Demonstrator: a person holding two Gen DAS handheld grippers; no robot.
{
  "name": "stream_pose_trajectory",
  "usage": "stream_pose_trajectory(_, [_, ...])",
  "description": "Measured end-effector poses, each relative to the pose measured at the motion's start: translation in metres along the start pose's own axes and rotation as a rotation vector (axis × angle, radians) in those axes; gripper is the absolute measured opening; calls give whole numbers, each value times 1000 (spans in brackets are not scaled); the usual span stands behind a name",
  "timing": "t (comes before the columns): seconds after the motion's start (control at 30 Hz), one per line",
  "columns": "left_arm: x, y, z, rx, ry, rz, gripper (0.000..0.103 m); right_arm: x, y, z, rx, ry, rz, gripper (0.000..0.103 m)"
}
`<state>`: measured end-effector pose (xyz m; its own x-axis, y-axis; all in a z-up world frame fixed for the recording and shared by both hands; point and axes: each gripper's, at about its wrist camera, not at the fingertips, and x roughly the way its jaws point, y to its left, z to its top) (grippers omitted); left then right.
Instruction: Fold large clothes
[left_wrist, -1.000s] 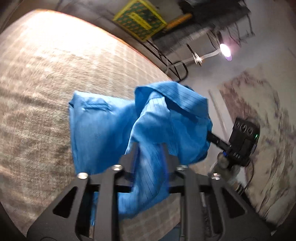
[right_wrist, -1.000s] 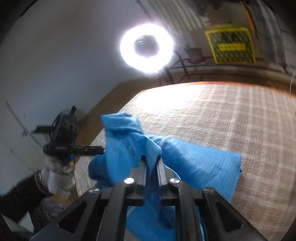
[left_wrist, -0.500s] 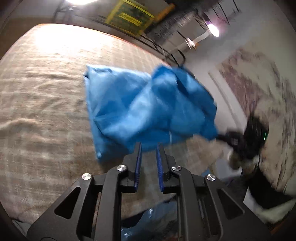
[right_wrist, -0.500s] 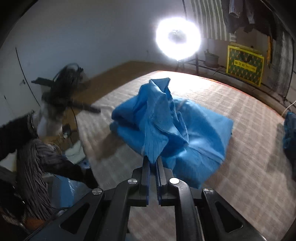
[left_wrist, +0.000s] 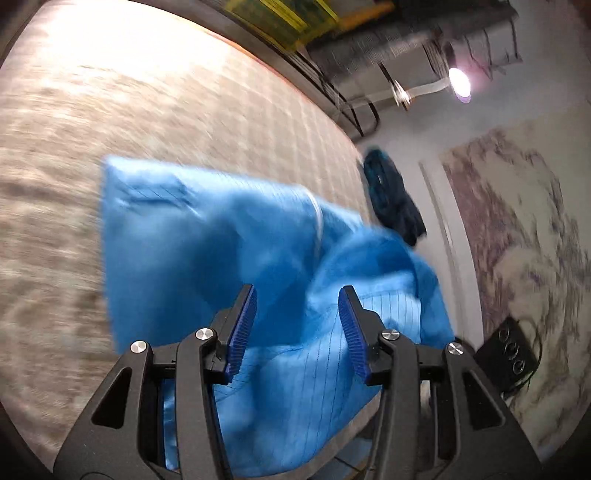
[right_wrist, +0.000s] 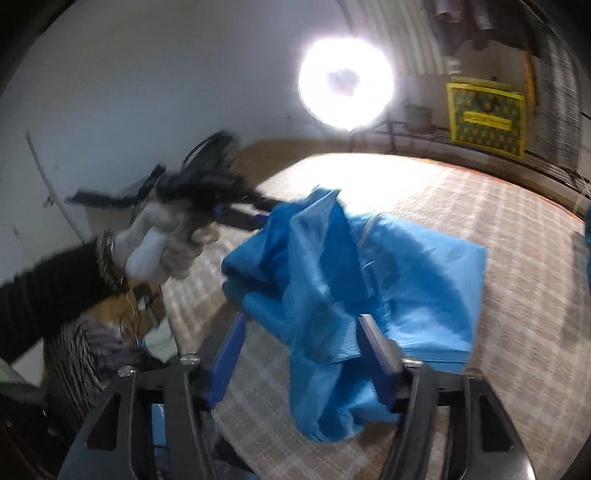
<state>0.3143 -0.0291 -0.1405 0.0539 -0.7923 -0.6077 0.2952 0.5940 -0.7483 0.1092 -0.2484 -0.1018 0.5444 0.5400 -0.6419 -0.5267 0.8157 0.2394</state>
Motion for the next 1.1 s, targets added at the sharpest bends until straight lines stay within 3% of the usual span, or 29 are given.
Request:
stream_pose_trajectory(0.07, [3,-18,-19,125,64,-6,46,8,10,-6,-37,41,-9,31])
stream_pose_trajectory(0.17, [-1,-28,-55,227,164,56,46,11,23,-19,-91,84,-6,26])
stream_pose_trajectory(0.3, [-13,-10,-105,229,248,180,46,10,39,-38,-171,151,17,26])
stream_pose_trajectory(0.37, [-28,-1,-115,202,212,208,46,5,42,-49,-193,186,20,26])
stream_pose_trajectory(0.43, [-53,8,-119,131,128,184,46,-8,38,-57,-168,192,19,29])
stream_pose_trajectory(0.5, [-79,18,-118,49,8,170,46,-24,26,-57,-93,164,26,38])
stream_pose_trajectory(0.6, [-98,33,-112,-65,-97,153,46,-47,-3,-56,79,62,10,58])
stream_pose_trajectory(0.73, [-92,51,-110,-161,-128,160,58,-49,-41,-59,321,5,23,58])
stream_pose_trajectory(0.93, [-65,67,-98,-268,-109,126,58,-8,-61,-79,487,100,50,58])
stream_pose_trajectory(1.0, [-58,69,-97,-278,-114,104,49,5,-65,-83,525,112,58,56])
stream_pose_trajectory(1.03, [-55,67,-97,-275,-114,115,39,9,-67,-84,541,116,68,49])
stream_pose_trajectory(1.07, [-55,67,-97,-262,-115,128,25,14,-68,-87,565,116,92,34])
stream_pose_trajectory(1.1, [-53,63,-97,-243,-114,142,19,18,-69,-89,584,113,123,27])
